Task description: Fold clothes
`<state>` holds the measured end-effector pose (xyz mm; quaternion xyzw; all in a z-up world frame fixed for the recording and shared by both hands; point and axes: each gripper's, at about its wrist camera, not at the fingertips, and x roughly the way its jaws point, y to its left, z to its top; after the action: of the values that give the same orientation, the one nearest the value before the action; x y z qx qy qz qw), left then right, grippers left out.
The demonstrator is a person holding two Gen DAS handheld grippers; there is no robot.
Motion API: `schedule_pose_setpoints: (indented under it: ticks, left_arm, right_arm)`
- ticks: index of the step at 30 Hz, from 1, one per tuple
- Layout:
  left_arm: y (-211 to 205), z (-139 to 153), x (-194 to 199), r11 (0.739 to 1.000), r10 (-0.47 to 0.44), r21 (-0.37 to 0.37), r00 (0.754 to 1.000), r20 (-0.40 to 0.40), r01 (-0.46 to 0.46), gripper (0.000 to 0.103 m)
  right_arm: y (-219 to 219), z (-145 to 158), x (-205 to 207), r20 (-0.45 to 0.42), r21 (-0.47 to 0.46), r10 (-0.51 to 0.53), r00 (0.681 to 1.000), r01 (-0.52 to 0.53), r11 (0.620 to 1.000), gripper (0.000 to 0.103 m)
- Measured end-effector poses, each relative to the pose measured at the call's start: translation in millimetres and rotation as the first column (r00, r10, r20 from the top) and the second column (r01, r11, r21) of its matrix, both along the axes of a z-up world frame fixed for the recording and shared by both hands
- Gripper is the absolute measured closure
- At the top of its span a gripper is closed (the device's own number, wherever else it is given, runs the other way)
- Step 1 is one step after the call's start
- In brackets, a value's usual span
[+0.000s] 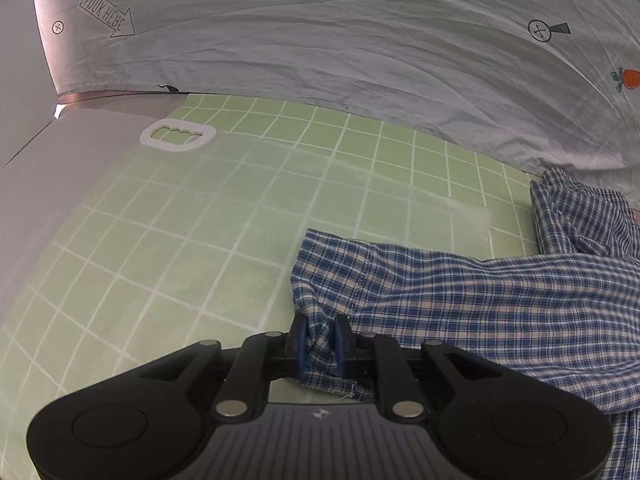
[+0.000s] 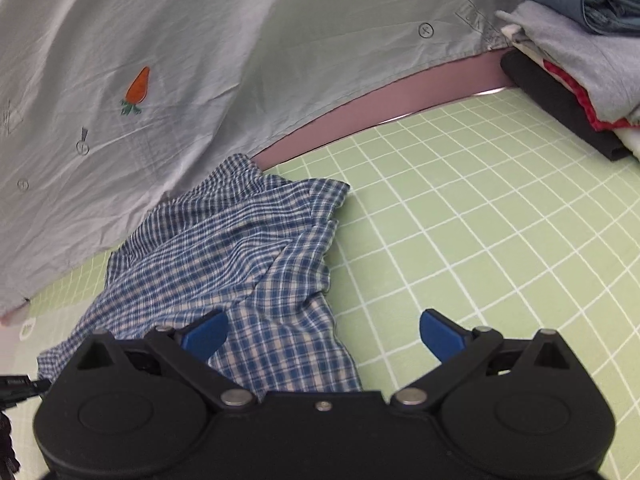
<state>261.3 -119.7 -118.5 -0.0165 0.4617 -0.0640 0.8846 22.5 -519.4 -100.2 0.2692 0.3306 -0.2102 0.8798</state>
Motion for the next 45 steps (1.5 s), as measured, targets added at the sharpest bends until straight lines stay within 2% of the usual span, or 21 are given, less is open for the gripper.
schedule_pose_setpoints:
  ticks: [4, 7, 9, 10, 12, 15, 20, 22, 23, 25, 29, 33, 35, 39, 43, 45]
  left_arm:
    - [4, -1, 2, 1.0, 0.012, -0.02, 1.0, -0.007, -0.012, 0.082]
    - [3, -1, 3, 1.0, 0.002, -0.015, 1.0, -0.008, -0.002, 0.081]
    - [4, -1, 3, 1.0, 0.003, -0.015, 1.0, -0.005, -0.003, 0.082]
    - [4, -1, 4, 1.0, 0.004, -0.016, 1.0, -0.003, -0.004, 0.082]
    - [3, -1, 5, 1.0, 0.003, -0.016, 1.0, 0.002, -0.003, 0.084]
    - [-1, -1, 7, 1.0, -0.009, 0.008, 1.0, 0.011, 0.009, 0.084]
    - [-2, 0, 13, 1.0, 0.005, 0.008, 1.0, 0.002, -0.005, 0.083]
    - [-1, 0, 13, 1.0, 0.011, 0.002, 1.0, -0.001, -0.011, 0.081]
    - [0, 0, 13, 1.0, 0.01, 0.0, 1.0, 0.0, -0.01, 0.081]
    - [-1, 0, 12, 1.0, 0.01, 0.004, 1.0, 0.004, -0.01, 0.08]
    - [0, 0, 11, 1.0, 0.014, -0.006, 1.0, 0.012, -0.014, 0.081]
    - [6, 2, 14, 0.998, 0.027, -0.061, 1.0, -0.015, -0.028, 0.093]
    - [7, 7, 13, 0.996, 0.032, -0.078, 0.999, -0.021, -0.034, 0.095]
    - [2, 29, -1, 0.996, 0.002, -0.09, 1.0, 0.028, 0.0, 0.096]
    - [-16, 55, -26, 0.989, -0.038, -0.136, 0.996, 0.079, 0.048, 0.098]
    - [-31, 69, -44, 0.982, -0.087, -0.159, 0.99, 0.108, 0.104, 0.1]
  right_arm:
    - [-20, -22, 24, 0.017, 0.147, -0.003, 1.0, 0.0, 0.989, 0.002]
    - [-28, -35, 43, 0.01, 0.233, -0.001, 1.0, -0.002, 0.972, 0.027]
    - [-29, -37, 54, 0.004, 0.243, 0.019, 1.0, -0.02, 0.97, 0.055]
    - [-30, -38, 60, -0.001, 0.241, 0.03, 1.0, -0.029, 0.97, 0.061]
    - [-30, -39, 69, -0.012, 0.216, 0.051, 0.999, -0.048, 0.975, 0.088]
    - [-30, -40, 77, -0.012, 0.164, 0.074, 0.997, -0.071, 0.984, 0.093]
    - [-30, -42, 83, -0.049, 0.105, 0.051, 0.997, -0.045, 0.993, 0.089]
    - [-28, -41, 84, -0.071, 0.064, 0.038, 0.997, -0.034, 0.997, 0.074]
    - [-23, -36, 82, -0.09, 0.013, 0.029, 0.996, -0.028, 1.0, 0.061]
    - [-13, -26, 75, -0.106, -0.06, 0.01, 0.994, -0.016, 0.998, 0.058]
    - [13, -19, 55, -0.136, -0.112, 0.044, 0.99, -0.06, 0.992, 0.045]
    - [54, -29, 42, -0.233, -0.165, 0.151, 0.961, -0.192, 0.967, 0.038]
    - [64, -34, 37, -0.271, -0.182, 0.152, 0.951, -0.205, 0.962, 0.038]
    - [61, -15, 16, -0.215, -0.185, 0.104, 0.971, -0.145, 0.972, 0.037]
    - [56, 1, -6, -0.167, -0.177, 0.053, 0.984, -0.083, 0.981, 0.034]
    - [49, 4, -22, -0.143, -0.151, 0.026, 0.989, -0.048, 0.987, 0.034]
